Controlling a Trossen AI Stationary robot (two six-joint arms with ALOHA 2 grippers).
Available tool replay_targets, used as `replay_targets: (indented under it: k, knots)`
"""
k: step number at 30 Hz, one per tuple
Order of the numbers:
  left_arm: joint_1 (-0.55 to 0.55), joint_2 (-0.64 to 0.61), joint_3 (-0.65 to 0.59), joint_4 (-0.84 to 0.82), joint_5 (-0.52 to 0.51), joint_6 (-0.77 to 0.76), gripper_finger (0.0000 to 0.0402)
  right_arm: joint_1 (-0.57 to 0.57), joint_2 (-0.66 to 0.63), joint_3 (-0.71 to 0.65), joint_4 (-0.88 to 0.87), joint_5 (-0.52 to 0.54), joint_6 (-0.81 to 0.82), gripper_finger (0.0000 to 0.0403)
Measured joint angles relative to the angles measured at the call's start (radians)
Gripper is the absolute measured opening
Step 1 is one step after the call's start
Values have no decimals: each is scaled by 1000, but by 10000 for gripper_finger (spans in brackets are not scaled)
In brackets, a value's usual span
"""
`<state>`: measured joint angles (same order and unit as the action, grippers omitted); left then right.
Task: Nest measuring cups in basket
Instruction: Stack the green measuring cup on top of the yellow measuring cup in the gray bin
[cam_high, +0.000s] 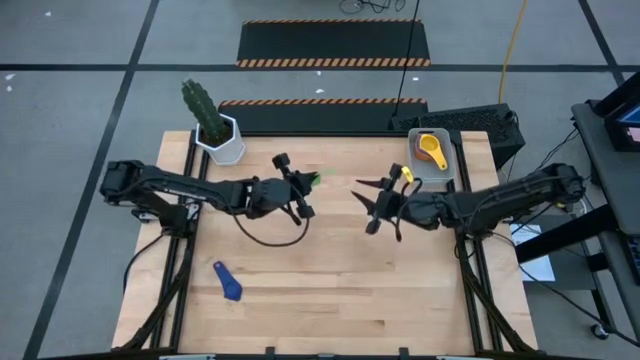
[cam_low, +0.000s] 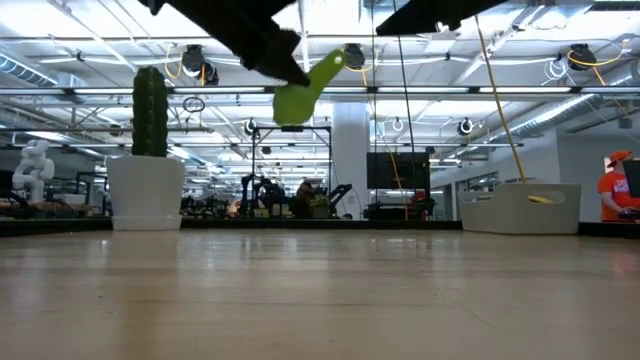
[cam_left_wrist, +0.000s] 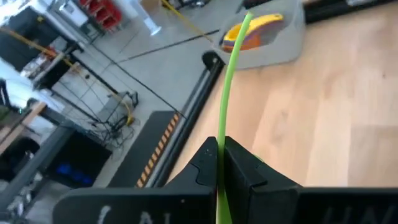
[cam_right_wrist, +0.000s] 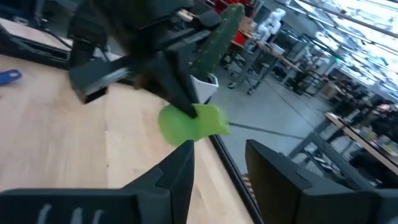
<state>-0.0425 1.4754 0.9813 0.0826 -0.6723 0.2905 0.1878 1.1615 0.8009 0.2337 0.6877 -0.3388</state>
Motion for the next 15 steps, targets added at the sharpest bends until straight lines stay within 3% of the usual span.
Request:
replay_targets:
  k: [8, 15]
  knots:
    - [-45, 50, 5, 132, 17, 94, 9, 38, 5, 6, -2, 103, -30, 139]
    - [-10, 68, 2, 111, 8, 93, 6, 37, 6, 6, 1, 131, -69, 139]
